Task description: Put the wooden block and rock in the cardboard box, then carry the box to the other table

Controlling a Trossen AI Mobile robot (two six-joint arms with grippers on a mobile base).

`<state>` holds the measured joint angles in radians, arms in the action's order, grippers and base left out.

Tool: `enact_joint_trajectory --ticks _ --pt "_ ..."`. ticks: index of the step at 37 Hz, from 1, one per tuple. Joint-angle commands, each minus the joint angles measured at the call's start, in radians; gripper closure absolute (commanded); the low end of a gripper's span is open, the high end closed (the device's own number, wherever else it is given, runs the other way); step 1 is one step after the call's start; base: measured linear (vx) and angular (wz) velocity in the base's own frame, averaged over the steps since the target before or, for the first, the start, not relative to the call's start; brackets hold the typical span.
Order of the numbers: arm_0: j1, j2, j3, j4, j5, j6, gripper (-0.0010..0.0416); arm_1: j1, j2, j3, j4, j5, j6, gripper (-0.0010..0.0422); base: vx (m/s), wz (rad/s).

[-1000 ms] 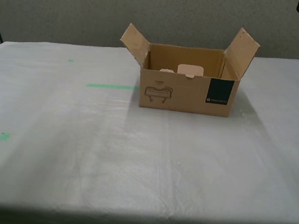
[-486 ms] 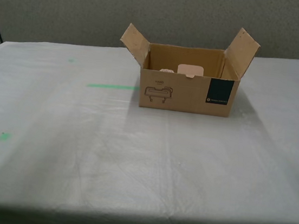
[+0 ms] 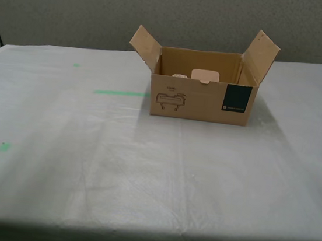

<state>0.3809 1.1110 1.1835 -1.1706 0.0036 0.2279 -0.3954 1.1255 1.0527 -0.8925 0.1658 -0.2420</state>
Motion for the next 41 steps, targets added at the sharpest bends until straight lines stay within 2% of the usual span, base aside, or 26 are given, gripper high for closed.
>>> enact_joint_trajectory --ticks 1,15,17,21,25,41 --pt "0.001 0.0 0.001 0.001 0.005 0.0 0.0007 0.0 -0.019 -0.03 0.017 0.001 -0.006 0.0073 0.0 0.0" --pt "0.001 0.0 0.001 0.003 0.005 0.0 0.0007 0.0 -0.019 -0.034 0.009 0.003 -0.006 0.0073 0.0 0.0" --pt "0.001 0.0 0.001 0.01 0.005 0.023 0.0007 0.0 -0.019 -0.034 0.008 0.003 -0.008 0.0073 0.0 0.0" --pt "0.001 0.0 0.001 0.027 -0.002 0.018 0.0007 0.0 -0.019 -0.034 0.003 0.003 -0.029 0.0073 0.0 0.0" --pt "0.001 0.0 0.0 0.031 -0.012 0.007 0.0007 0.0 -0.02 -0.034 0.003 0.003 -0.029 0.0073 0.0 0.0" --pt "0.006 0.0 -0.005 0.036 -0.014 0.007 0.0007 0.0 -0.02 -0.034 0.001 0.003 -0.038 0.0073 0.0 0.0"
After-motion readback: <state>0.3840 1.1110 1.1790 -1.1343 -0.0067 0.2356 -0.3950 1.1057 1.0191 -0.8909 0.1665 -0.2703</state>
